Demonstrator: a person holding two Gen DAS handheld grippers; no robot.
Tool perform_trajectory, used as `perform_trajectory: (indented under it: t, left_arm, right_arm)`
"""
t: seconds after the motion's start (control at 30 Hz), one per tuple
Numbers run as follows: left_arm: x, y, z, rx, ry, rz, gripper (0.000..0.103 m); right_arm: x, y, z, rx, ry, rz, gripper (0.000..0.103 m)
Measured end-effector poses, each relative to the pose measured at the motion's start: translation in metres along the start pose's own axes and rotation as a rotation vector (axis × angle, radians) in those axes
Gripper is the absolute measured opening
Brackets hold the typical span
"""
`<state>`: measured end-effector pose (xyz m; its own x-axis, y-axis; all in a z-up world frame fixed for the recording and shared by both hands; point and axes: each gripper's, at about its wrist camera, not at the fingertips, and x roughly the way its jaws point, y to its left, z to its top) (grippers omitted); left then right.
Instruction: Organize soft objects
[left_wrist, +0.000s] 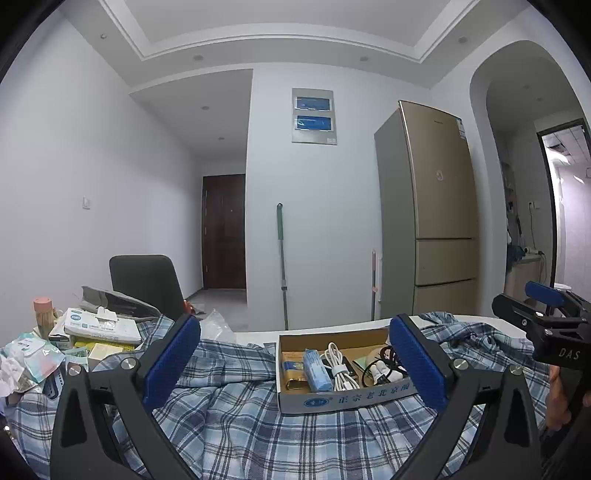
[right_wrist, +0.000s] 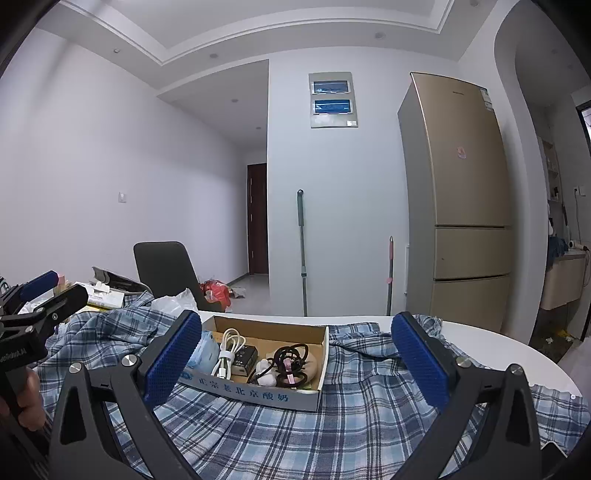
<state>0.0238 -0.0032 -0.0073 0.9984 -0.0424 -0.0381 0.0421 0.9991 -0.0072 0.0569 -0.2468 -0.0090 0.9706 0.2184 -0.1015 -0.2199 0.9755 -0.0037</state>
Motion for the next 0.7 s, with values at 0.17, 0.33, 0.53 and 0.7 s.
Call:
perform_trajectory:
  t: [0.17, 0.33, 0.53, 0.7]
  left_arm:
    - [-0.001, 0.001, 0.000, 0.001, -0.001, 0.003, 0.103]
    - [-0.004, -0.003, 0.001, 0.016, -0.014, 0.001, 0.103]
    - [-0.006, -0.007, 0.002, 0.032, -0.018, -0.012, 0.103]
    - [-0.004, -0.013, 0.001, 0.049, -0.008, -0.029, 0.103]
  right_arm:
    - [-0.004, 0.001, 0.001, -0.012, -0.016, 0.000, 0.103]
    - [-0.006, 0.002, 0.001, -0.016, -0.026, 0.002, 0.103]
    - [-0.005, 0.003, 0.001, -0.025, -0.019, 0.001, 0.103]
    - [-0.004, 0.002, 0.001, -0.027, -0.017, 0.005, 0.103]
